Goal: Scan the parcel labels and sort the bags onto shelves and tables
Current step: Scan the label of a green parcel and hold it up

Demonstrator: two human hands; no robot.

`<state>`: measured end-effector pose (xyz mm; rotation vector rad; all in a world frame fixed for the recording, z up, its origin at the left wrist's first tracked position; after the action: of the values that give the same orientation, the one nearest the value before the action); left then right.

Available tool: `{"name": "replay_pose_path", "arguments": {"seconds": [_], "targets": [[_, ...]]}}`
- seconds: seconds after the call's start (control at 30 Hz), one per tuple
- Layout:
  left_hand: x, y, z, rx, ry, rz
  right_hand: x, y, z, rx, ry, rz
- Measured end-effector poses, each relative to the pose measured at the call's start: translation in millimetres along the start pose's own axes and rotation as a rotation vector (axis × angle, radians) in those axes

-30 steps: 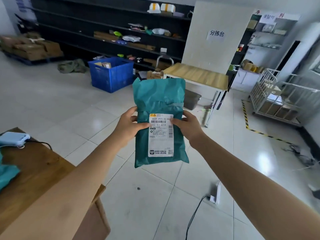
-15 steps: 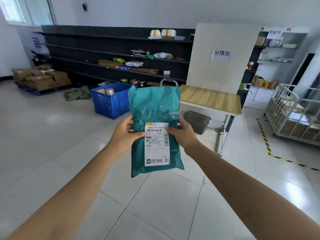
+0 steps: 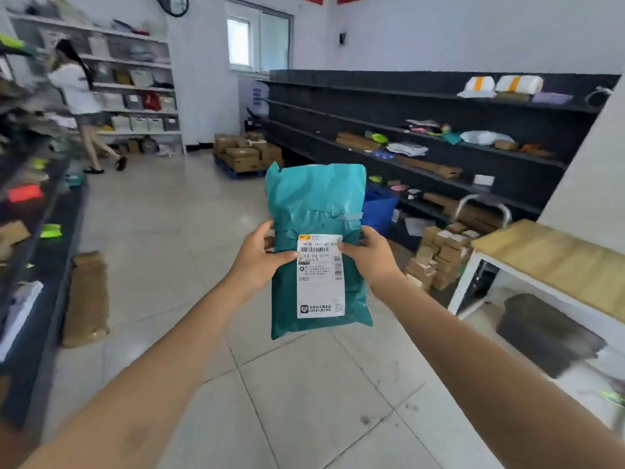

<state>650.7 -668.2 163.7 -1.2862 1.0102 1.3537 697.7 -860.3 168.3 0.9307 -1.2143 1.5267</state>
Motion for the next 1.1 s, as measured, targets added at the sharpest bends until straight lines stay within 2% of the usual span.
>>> {"name": "replay_pose_path", "arguments": {"seconds": [0.13, 0.23, 0.33, 0.43, 0.6, 0.87, 1.1], "targets": [[-16.2, -80.3, 71.9, -0.208, -0.021, -0.009, 15.7, -118.1, -90.7, 0.210, -0.065, 0.059], [-36.6, -115.6, 139.8, -0.374, -0.071, -0.014, 36.3, -176.8, -174.7, 0.354, -0.216, 0.038], [-43.5, -141.5, 216.2, -0.496, -0.115, -0.015, 54.6, -213.9, -265.7, 0.503, -0.366, -0.008], [-46.0, -162.5, 286.7, -0.609, -0.134, -0.041, 73.7, -244.2, -353.0, 0.622, -0.415, 0.030], [-36.7, -206.8, 384.0, -0.746, -0.206, -0.077, 93.3, -298.4, -487.6, 0.718, -0.476, 0.054], [-16.8, -231.1, 538.5, -1.061, -0.128, 0.011, 130.1, -329.9, -682.4, 0.956, -0.539, 0.032], [-9.9, -194.5, 653.0, -1.403, -0.109, 0.032, 182.5, -297.3, -858.3, 1.297, -0.580, 0.082]]}}
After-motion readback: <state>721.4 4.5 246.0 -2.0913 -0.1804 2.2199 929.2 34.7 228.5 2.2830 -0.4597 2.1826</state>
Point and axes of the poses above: each hand's wrist, its own y-axis away from the middle knuckle, its own z-axis out of the back of the hand, x = y × z, the point moved 8 cm from there along -y, towards the middle knuckle, and after that the axes turned 8 degrees about z, right-handed, at the moved point
